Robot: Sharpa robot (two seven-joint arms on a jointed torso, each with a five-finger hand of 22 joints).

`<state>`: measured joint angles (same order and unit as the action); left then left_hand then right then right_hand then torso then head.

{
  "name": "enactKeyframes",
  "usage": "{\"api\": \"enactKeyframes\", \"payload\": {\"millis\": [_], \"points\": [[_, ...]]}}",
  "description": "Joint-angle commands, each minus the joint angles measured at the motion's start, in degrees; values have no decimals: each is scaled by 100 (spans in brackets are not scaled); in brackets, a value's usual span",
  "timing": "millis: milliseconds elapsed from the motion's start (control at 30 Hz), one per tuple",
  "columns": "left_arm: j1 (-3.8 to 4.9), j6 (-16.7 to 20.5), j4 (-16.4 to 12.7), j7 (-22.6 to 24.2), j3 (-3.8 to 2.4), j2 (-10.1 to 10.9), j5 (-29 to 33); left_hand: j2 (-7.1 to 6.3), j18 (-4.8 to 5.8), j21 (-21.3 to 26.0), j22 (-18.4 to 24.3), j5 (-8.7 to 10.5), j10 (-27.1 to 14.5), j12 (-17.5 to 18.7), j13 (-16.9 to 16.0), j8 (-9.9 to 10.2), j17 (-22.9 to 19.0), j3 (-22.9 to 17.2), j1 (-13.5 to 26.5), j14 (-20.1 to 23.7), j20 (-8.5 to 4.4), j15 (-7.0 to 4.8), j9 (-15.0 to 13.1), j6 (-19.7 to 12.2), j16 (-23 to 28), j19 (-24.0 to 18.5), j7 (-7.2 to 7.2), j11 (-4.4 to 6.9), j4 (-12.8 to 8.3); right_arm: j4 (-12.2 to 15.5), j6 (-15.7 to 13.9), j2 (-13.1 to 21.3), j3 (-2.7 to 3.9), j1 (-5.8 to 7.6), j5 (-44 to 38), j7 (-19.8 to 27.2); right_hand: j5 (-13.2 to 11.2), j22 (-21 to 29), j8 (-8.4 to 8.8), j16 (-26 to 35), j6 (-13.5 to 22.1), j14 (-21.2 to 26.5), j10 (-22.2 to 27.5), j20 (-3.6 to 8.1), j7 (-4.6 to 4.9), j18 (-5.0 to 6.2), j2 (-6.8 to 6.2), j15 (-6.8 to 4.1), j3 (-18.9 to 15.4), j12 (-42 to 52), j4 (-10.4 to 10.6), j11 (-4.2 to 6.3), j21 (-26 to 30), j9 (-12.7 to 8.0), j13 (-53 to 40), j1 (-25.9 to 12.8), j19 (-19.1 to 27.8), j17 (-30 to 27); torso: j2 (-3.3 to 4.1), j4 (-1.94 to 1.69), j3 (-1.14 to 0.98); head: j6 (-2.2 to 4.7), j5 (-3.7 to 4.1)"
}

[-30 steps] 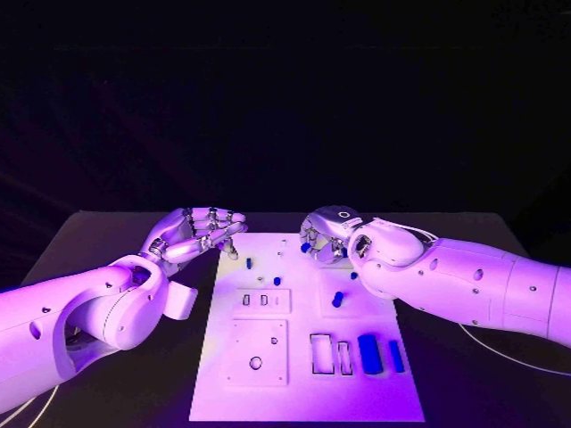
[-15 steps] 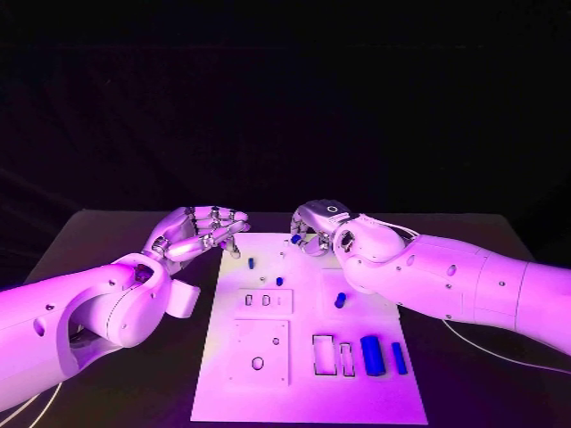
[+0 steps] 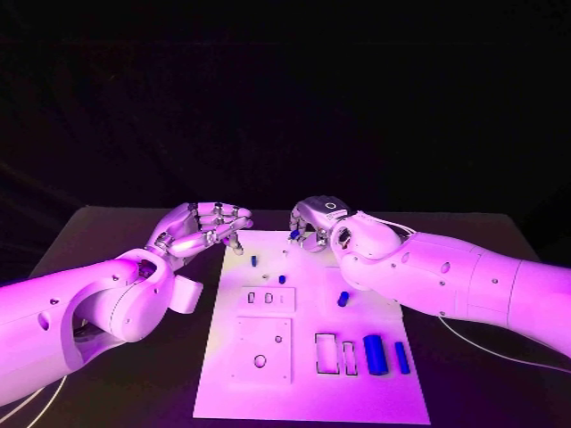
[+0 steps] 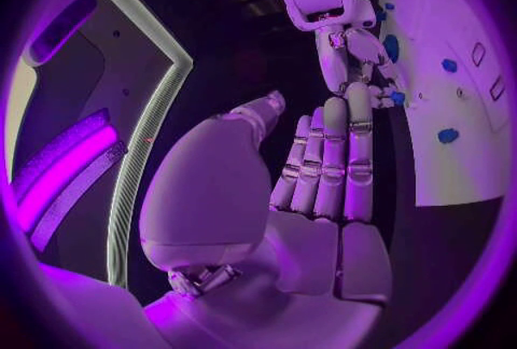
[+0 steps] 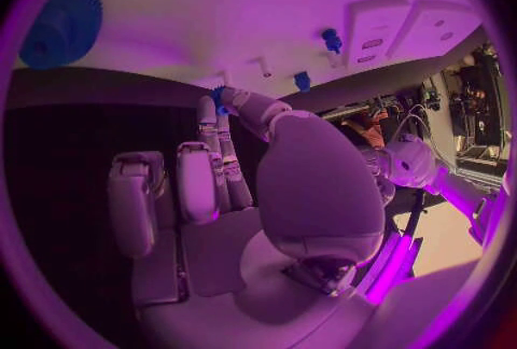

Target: Assemble the parts on the task board

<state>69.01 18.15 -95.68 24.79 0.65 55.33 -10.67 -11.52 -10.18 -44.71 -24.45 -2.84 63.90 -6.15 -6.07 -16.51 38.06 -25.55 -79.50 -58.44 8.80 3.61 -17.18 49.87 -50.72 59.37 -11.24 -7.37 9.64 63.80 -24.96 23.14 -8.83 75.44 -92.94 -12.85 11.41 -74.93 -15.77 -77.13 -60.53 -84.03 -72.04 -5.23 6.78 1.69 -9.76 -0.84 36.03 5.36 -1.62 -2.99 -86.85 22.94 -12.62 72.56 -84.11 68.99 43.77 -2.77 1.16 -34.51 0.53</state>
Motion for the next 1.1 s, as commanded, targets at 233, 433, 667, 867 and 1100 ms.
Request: {"api": "enactKeyframes", "payload": {"millis": [233, 433, 667, 867, 1100], "points": [[69, -131, 5, 9, -5, -39, 27, 15, -19, -25, -16, -2, -30, 33, -5, 39, -11, -43, -12, 15, -12, -12, -9, -28, 39, -45, -2, -20, 5, -97, 103, -90, 2, -7, 12, 8, -6, -931, -82, -29, 14, -242, -12, 34, 0, -39, 19, -40, -5, 15, 43, -16, -6, 332, 5, -82, -270, 5, 15, 1, 0, -36, -26], [89, -132, 9, 13, -5, -42, 50, 18, -19, -37, -23, -2, -32, 34, -5, 41, -13, -49, -12, 15, -12, -11, -11, -29, 40, -53, -4, -21, 5, -130, 142, -114, 2, -9, 65, 35, -22, -916, -75, -26, 41, -239, -7, 32, 4, -36, -4, -39, -12, 7, 53, -19, 3, 346, -2, -106, -261, -6, 15, -2, -2, -85, -37], [101, -133, 16, -4, -5, -46, 64, 31, -20, -61, -40, -2, -33, 36, -6, 42, -18, -70, -25, 15, -11, -11, -14, -29, 43, -71, -5, -22, -5, -152, 239, -138, 2, -15, 113, 86, -39, -901, -62, -17, 74, -234, 0, 28, 9, -32, -46, -34, -24, -5, 78, -24, 12, 365, -14, -155, -251, -32, 14, -5, -3, -110, -63], [105, -134, 28, -17, -5, -47, 70, 31, -20, -61, -40, -2, -33, 36, -6, 42, -18, -70, -25, 15, -11, -11, -14, -29, 43, -71, -5, -22, -5, -111, 286, -122, 1, -17, 123, 103, -49, -889, -53, -7, 92, -227, 7, 25, 12, -29, -91, -30, -37, -15, 97, -28, 21, 381, -24, -195, -242, -56, 14, 1, -2, -114, -83], [106, -134, 56, -24, -5, -54, 78, 37, -20, -75, -49, -2, -35, 38, -6, 43, -20, -81, -33, 16, -11, -11, -16, -28, 45, -81, -6, -23, -10, -94, 279, -120, 1, -18, 126, 103, -50, -874, -49, -3, 99, -225, 10, 24, 14, -25, -104, -29, -40, -19, 102, -29, 29, 384, -27, -204, -234, -65, 18, 12, -2, -116, -95]]}}
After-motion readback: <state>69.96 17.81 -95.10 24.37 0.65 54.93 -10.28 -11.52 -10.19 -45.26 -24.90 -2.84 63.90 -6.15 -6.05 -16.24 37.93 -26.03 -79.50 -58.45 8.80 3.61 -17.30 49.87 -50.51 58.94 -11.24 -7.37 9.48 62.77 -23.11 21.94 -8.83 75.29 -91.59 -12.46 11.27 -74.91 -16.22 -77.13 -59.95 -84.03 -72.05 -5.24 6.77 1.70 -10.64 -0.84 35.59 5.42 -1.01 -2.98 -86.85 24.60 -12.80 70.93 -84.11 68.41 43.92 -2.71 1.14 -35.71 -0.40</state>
